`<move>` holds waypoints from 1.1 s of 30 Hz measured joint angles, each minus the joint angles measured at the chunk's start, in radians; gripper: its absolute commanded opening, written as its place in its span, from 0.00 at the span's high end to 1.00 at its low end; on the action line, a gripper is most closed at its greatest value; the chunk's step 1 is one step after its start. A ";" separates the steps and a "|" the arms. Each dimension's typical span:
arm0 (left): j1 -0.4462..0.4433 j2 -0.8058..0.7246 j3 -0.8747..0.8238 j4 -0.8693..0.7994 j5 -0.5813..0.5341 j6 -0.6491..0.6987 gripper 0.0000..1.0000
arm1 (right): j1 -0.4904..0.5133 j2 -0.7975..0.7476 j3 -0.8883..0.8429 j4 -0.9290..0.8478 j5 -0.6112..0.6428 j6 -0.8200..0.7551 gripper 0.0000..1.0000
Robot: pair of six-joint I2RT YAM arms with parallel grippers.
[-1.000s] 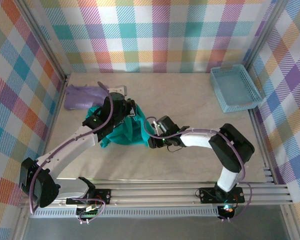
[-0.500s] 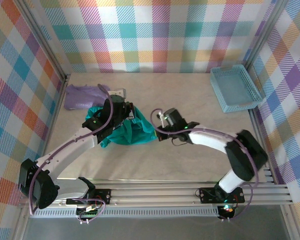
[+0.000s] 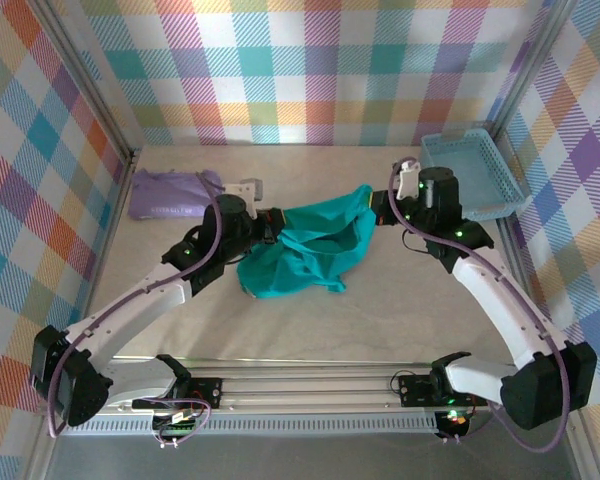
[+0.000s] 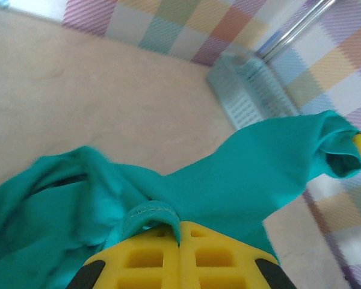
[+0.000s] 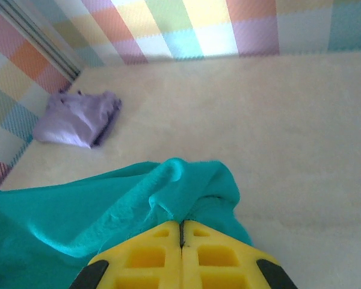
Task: Fold the inside-out t-shirt
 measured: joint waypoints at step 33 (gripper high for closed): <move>0.156 0.419 -0.036 -0.006 0.250 -0.033 1.00 | -0.025 0.007 -0.245 -0.270 0.191 0.059 1.00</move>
